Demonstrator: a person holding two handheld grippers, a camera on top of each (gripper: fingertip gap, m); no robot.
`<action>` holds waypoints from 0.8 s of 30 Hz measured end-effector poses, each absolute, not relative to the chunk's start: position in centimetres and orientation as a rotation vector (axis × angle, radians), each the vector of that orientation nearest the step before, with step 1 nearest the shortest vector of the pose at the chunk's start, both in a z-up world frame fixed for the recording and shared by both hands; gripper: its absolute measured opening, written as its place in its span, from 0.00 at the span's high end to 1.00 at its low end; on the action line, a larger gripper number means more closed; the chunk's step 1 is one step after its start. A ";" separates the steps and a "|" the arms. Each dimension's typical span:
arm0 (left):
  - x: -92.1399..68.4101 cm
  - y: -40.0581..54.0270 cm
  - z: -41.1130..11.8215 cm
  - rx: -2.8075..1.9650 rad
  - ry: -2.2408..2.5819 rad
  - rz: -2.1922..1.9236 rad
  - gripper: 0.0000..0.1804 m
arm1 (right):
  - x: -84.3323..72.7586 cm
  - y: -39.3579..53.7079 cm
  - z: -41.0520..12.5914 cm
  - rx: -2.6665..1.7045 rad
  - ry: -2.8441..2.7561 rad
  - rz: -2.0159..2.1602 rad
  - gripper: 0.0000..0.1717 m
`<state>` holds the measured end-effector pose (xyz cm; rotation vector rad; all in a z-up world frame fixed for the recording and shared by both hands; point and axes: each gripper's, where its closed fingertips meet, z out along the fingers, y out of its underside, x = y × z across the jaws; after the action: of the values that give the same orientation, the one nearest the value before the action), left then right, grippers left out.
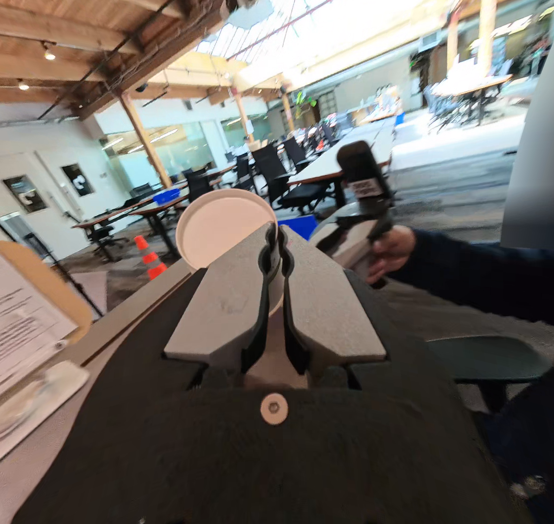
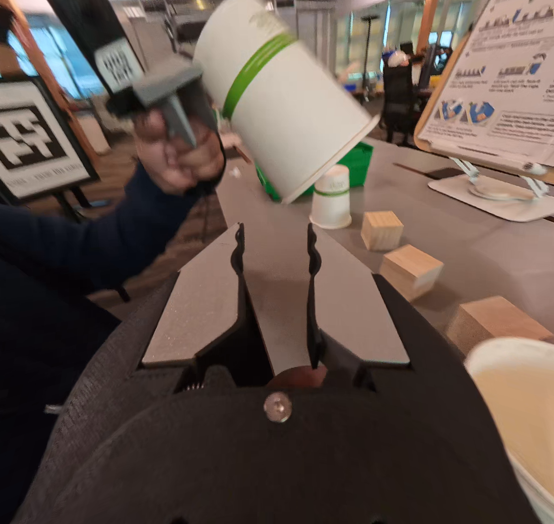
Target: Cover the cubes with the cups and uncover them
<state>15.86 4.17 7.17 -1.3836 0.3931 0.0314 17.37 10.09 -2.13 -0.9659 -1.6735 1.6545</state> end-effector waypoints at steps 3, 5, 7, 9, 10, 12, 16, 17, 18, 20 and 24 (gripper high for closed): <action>18.4 2.9 5.9 -1.319 0.377 -0.103 1.00 | 17.9 9.6 -0.2 -0.921 -1.563 1.919 0.79; 19.4 2.5 4.8 -1.295 0.369 -0.202 1.00 | 18.4 9.0 0.4 -0.898 -1.552 2.071 0.81; 18.8 2.8 3.8 -1.290 0.309 -0.257 1.00 | 18.6 8.8 0.1 -0.905 -1.584 2.160 0.86; 17.2 3.6 2.2 -1.342 0.235 -0.271 1.00 | 19.6 8.8 0.6 -0.869 -1.594 2.311 0.99; 17.2 3.9 1.2 -1.372 0.239 -0.301 0.99 | 20.2 8.8 1.1 -0.846 -1.583 2.382 1.00; 16.9 4.5 -0.3 -1.413 0.222 -0.328 0.99 | 19.9 9.4 0.7 -0.886 -1.605 2.279 1.00; 14.9 5.9 -3.7 -1.563 0.161 -0.191 0.99 | 19.7 10.9 0.3 -0.923 -1.715 1.916 1.00; 14.4 6.0 -4.8 -1.611 0.143 -0.170 0.98 | 19.9 11.8 0.8 -0.925 -1.718 1.818 1.00; 13.9 6.1 -6.2 -1.670 0.125 -0.167 0.95 | 19.9 13.1 1.5 -0.930 -1.714 1.698 1.00; 12.1 6.1 -9.5 -1.819 0.063 -0.120 0.94 | 20.2 16.7 2.9 -0.945 -1.706 1.404 1.00; 8.2 5.1 -14.2 -1.990 -0.025 0.049 0.87 | 20.7 22.5 3.7 -1.020 -1.853 0.890 1.00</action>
<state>8.25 5.12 -14.21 -1.9898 -0.0252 0.0494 20.71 22.46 3.72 -1.0197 -1.8526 0.8903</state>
